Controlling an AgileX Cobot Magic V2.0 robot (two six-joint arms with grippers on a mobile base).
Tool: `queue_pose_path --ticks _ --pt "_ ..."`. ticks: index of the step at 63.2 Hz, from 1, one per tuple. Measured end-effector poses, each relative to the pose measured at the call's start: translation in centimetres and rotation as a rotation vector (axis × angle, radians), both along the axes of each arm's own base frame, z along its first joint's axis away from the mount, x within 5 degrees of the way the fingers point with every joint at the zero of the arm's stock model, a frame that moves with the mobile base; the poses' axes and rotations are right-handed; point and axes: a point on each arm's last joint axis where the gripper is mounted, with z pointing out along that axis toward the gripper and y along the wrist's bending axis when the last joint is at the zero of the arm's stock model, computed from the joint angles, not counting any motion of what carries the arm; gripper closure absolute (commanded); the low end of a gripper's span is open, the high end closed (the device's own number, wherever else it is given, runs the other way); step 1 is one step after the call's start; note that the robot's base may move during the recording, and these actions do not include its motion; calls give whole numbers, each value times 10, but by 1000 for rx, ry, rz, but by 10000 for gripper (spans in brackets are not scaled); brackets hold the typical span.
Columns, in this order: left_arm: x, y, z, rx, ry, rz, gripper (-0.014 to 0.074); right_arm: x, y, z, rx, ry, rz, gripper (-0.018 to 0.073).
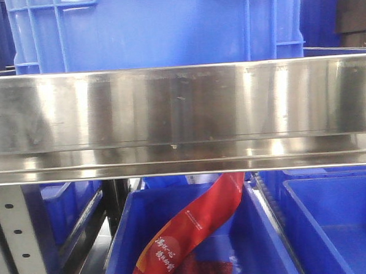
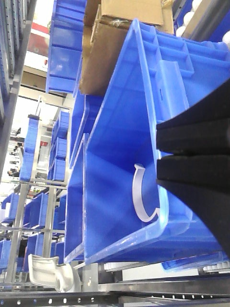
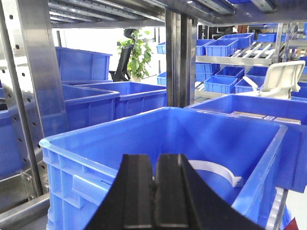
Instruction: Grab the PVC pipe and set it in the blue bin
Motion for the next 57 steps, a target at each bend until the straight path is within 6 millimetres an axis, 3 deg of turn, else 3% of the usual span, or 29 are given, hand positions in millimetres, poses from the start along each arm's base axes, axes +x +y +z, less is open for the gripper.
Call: queue_pose_path --ticks 25,32,40,46,57 --pt "0 0 0 -1 -3 0 708 -2 -1 0 -4 -9 -1 727" --pt "0 0 0 -1 -3 0 708 -7 -10 -9 -28 -39 -43 727" --pt "0 0 0 -2 -3 0 708 -15 -30 -38 -43 -24 -152 727" --pt "0 0 0 -2 -3 0 708 -23 -48 -71 -64 20 -279 727" --pt "0 0 0 -2 -3 0 708 -48 -71 -116 -65 35 -465 727"
